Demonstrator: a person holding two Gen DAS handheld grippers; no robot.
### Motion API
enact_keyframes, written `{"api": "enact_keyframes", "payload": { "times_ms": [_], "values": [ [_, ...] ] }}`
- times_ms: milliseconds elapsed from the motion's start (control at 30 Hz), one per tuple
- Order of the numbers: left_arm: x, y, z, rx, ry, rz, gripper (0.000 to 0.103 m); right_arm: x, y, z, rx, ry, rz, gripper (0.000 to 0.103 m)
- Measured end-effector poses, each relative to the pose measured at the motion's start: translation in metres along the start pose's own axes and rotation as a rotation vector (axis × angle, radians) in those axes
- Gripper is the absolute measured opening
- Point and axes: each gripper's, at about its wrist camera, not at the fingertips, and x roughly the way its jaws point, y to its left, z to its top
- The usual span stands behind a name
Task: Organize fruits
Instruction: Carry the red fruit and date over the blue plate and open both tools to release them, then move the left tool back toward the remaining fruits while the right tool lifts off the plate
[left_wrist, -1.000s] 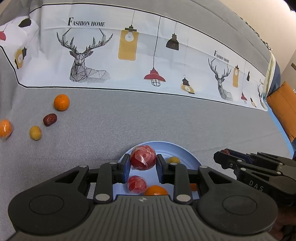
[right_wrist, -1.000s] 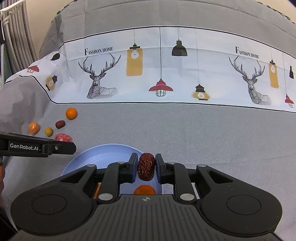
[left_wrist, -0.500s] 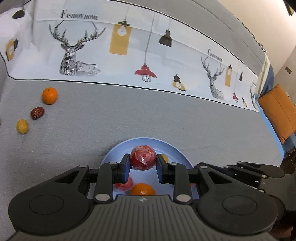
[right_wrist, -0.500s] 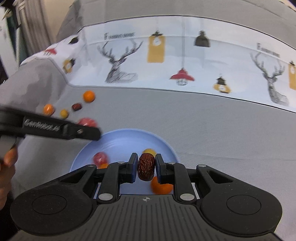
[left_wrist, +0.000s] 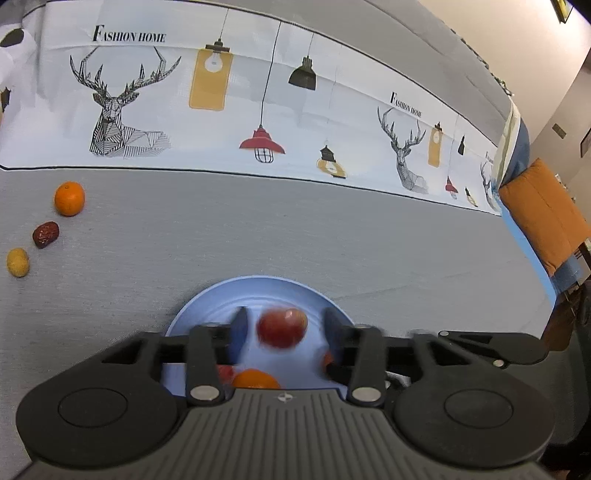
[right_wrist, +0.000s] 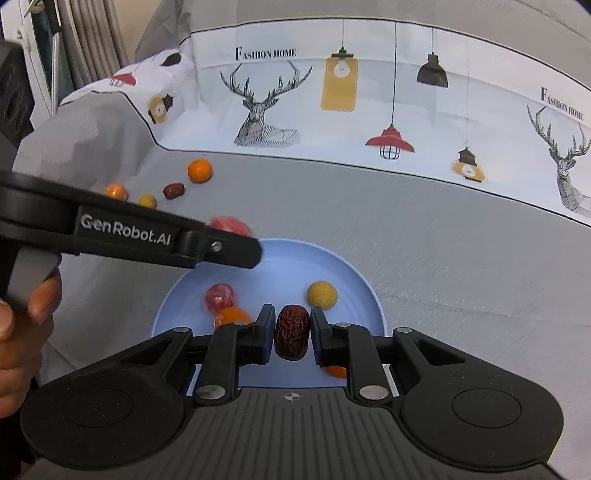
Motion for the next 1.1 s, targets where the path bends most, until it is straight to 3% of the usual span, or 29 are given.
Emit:
{"api": "enact_keyframes", "payload": {
  "times_ms": [33, 100, 600, 1100],
  "values": [
    [-0.001, -0.001, 0.000, 0.003, -0.007, 0.000, 0.059, 0.001, 0.001, 0.000, -0.001, 0.004, -0.006, 0.039],
    [-0.003, -0.002, 0.001, 0.007, -0.019, -0.001, 0.059, 0.000, 0.000, 0.000, 0.003, -0.004, -0.023, 0.055],
    [-0.006, -0.002, 0.001, 0.020, -0.029, 0.019, 0.058, -0.003, -0.005, 0.003, 0.037, -0.045, -0.096, 0.062],
    [-0.012, 0.003, 0.003, 0.006, -0.052, 0.026, 0.049, -0.007, -0.010, 0.007, 0.056, -0.100, -0.176, 0.062]
  ]
}}
